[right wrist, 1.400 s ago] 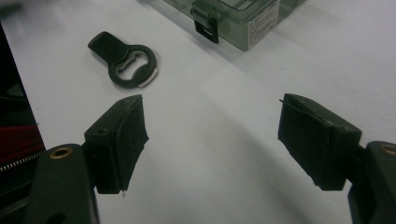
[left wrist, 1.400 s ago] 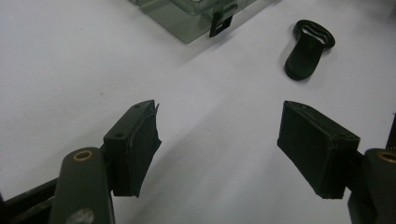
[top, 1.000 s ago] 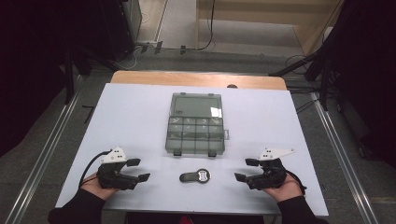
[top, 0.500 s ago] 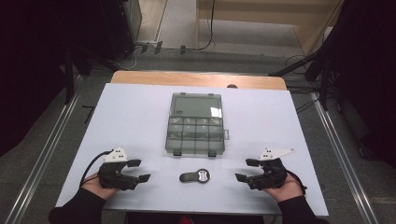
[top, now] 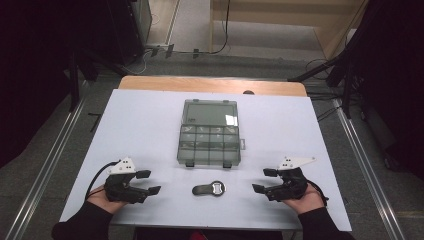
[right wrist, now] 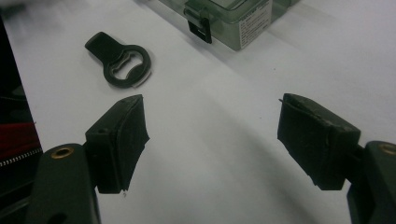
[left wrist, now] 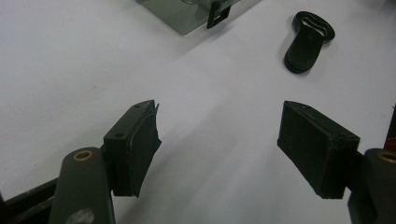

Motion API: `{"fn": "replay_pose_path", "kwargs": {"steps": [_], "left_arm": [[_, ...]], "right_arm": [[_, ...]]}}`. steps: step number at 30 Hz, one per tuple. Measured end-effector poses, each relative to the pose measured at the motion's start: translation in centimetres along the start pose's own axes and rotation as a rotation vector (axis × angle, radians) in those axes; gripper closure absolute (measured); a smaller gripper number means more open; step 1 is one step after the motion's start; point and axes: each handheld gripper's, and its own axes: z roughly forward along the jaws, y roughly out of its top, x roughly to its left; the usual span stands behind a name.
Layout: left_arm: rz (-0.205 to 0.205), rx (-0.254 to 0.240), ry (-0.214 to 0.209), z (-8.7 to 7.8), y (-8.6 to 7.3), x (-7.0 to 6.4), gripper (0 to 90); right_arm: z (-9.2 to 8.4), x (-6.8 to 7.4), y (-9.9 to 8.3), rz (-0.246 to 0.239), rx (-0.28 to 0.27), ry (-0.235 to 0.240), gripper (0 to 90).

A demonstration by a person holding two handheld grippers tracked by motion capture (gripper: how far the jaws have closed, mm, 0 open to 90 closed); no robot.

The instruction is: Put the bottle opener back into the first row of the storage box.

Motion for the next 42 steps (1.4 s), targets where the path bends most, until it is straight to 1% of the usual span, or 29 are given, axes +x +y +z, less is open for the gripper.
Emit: {"fn": "replay_pose_path", "kwargs": {"steps": [3,4,5,6,7,8,9,10,11,12,16,17,18,23,29,30,34,36,42], "left_arm": [[0.005,-0.002,0.001,0.0,0.0,0.0,28.4],[0.005,-0.002,0.002,0.0,0.0,0.0,28.4],[0.005,-0.003,0.003,0.0,0.0,0.0,28.4],[0.005,-0.003,0.003,0.0,0.0,0.0,28.4],[0.005,-0.003,0.003,0.0,0.0,0.0,28.4],[0.007,0.000,0.005,0.0,0.0,0.0,28.4],[0.007,0.000,0.005,0.0,0.0,0.0,28.4],[0.011,0.005,0.008,0.0,0.0,-0.1,28.4],[0.011,0.005,0.008,0.0,0.0,-0.1,28.4],[0.011,0.005,0.010,-0.1,0.0,-0.1,28.3],[0.006,0.000,0.012,-0.1,-0.1,-0.1,28.3],[0.005,-0.001,0.012,-0.1,-0.1,-0.1,28.3],[0.005,-0.001,0.012,-0.1,-0.1,-0.1,28.3],[0.006,0.000,0.009,-0.1,-0.1,-0.1,28.4],[0.009,-0.004,0.005,-0.1,-0.1,-0.1,28.4],[0.009,-0.004,0.004,-0.1,-0.1,-0.2,28.4],[0.009,-0.006,0.004,-0.1,-0.1,-0.2,28.4],[0.011,-0.005,0.005,-0.1,-0.1,-0.2,28.4],[0.013,-0.006,0.006,0.0,-0.1,-0.2,28.4]], "right_arm": [[-0.1,-0.1,0.2,-0.050,-0.004,0.013,24.8],[-0.1,-0.3,0.2,-0.057,-0.002,0.020,24.7],[0.1,-0.4,0.4,-0.068,0.004,0.042,24.8],[0.2,-0.4,0.5,-0.080,0.006,0.049,24.7],[0.2,-0.4,0.5,-0.080,0.006,0.049,24.7],[0.4,-0.3,0.7,-0.121,0.016,0.064,24.4],[0.4,-0.3,0.7,-0.121,0.016,0.064,24.4],[0.6,-0.2,1.0,-0.157,0.023,0.073,24.1],[0.6,-0.2,1.0,-0.157,0.023,0.073,24.1],[0.8,-0.2,1.3,-0.164,0.023,0.088,24.0],[1.1,-0.2,1.7,-0.170,0.031,0.102,23.9],[1.1,-0.2,1.8,-0.178,0.030,0.107,23.9],[1.1,-0.2,1.9,-0.173,0.032,0.109,23.9],[1.3,-0.1,2.6,-0.179,0.021,0.122,23.9],[1.9,0.2,3.4,-0.193,0.022,0.144,23.9],[2.0,0.4,3.6,-0.204,0.023,0.149,23.9],[2.3,0.6,4.0,-0.219,0.020,0.159,23.9],[2.4,0.7,4.1,-0.221,0.023,0.160,23.9],[2.8,1.0,4.6,-0.230,0.036,0.185,23.9]]}}
